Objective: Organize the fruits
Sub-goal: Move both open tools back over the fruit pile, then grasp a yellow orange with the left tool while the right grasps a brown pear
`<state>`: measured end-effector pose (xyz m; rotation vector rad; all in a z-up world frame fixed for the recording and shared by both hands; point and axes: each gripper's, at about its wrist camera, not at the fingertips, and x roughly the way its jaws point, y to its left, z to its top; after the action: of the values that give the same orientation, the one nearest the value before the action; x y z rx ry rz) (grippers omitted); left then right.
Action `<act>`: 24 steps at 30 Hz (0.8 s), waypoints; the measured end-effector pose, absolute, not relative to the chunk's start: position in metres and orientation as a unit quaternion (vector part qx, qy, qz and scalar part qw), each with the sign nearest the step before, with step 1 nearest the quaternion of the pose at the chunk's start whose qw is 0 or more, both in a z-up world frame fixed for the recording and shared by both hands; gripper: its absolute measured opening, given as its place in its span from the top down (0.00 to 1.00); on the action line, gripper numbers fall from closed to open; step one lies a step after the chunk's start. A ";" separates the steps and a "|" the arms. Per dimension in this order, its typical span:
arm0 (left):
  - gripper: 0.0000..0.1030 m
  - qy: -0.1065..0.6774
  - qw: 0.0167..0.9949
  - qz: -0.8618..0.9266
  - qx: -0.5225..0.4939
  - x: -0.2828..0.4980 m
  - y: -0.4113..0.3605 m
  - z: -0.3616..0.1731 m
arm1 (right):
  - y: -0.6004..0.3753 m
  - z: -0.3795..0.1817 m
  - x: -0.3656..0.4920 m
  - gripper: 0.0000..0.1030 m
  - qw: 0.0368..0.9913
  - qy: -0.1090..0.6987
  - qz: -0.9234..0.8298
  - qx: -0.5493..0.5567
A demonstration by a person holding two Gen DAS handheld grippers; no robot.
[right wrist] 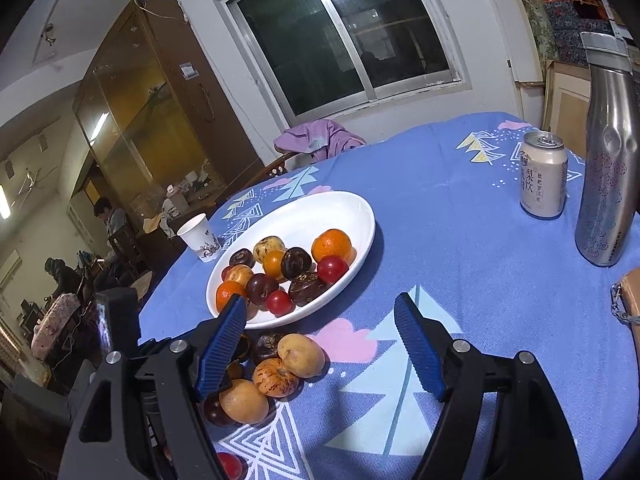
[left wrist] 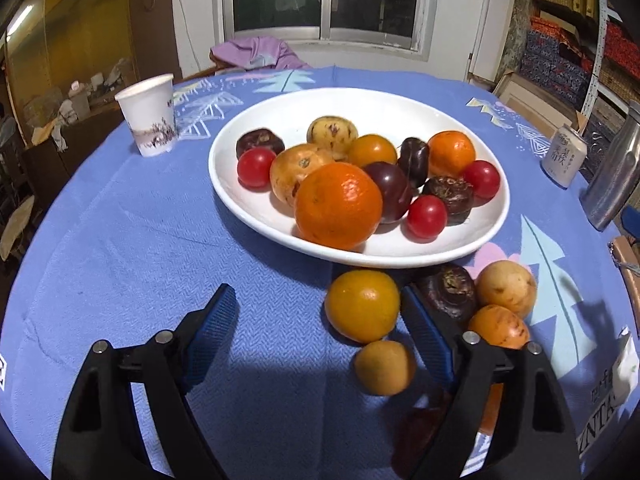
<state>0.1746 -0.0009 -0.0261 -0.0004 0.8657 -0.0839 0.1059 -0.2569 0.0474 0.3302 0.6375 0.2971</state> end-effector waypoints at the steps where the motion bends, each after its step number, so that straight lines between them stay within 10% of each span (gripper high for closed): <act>1: 0.16 0.424 0.905 -0.042 -0.006 0.176 0.003 -0.027 | -0.257 0.047 0.106 0.25 0.925 0.312 0.145 0.161; 15: 0.18 0.386 0.917 0.013 -0.099 0.133 0.077 -0.009 | -0.259 0.050 0.107 0.25 0.923 0.310 0.155 0.169; 24: 0.44 0.413 0.902 -0.018 -0.127 0.147 0.075 -0.022 | -0.258 0.045 0.109 0.25 0.918 0.320 0.158 0.172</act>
<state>0.1469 0.0749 -0.0222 -0.2629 0.8547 -0.0373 0.1088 -0.2582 0.0449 0.3533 0.6577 0.3247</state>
